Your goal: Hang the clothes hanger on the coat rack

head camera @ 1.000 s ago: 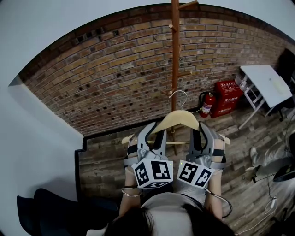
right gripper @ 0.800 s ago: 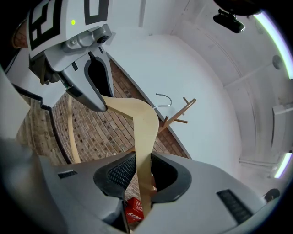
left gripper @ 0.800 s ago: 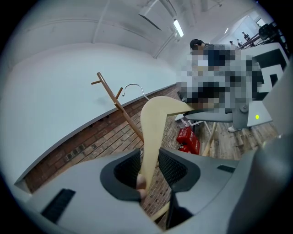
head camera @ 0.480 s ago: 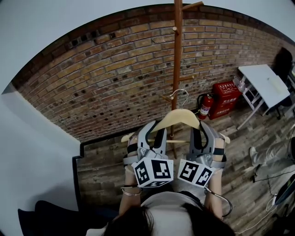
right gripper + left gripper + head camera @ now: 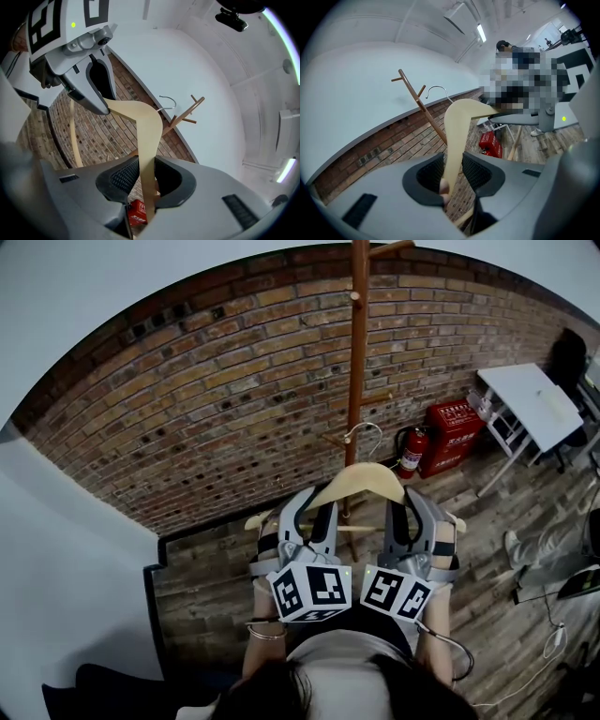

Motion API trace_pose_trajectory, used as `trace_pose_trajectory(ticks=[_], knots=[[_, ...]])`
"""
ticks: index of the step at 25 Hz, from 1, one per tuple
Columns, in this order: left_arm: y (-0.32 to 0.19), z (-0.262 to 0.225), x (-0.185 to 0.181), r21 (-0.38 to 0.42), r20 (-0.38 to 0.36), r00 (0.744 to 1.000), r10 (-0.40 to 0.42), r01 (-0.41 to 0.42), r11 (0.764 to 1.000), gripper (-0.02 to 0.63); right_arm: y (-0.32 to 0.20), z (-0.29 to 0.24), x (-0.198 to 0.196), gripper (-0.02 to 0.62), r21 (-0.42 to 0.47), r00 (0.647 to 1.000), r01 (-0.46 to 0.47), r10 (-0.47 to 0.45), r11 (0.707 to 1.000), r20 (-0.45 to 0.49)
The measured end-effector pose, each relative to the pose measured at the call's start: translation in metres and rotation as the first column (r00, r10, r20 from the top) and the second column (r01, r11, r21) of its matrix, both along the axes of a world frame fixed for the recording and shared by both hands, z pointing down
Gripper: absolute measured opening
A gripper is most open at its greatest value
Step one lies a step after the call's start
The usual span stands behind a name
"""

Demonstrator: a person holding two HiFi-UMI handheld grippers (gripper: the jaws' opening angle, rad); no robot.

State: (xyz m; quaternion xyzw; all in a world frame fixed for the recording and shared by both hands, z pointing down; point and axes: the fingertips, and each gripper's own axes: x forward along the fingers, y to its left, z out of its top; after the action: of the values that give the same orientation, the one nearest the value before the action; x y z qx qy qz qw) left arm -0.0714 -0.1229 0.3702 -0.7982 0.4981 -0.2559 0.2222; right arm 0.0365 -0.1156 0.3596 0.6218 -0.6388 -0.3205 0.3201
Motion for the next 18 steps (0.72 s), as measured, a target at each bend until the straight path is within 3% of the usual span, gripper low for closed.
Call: trace_pose_trajectory(ticks=[18], knots=[[-0.044,-0.008,0.018,0.009,0.008,1.0,0.006,-0.006,1.0,0.13,-0.044,-0.007,0.018,0.115,0.001,1.0,0.003,-0.003,1.0,0.011]])
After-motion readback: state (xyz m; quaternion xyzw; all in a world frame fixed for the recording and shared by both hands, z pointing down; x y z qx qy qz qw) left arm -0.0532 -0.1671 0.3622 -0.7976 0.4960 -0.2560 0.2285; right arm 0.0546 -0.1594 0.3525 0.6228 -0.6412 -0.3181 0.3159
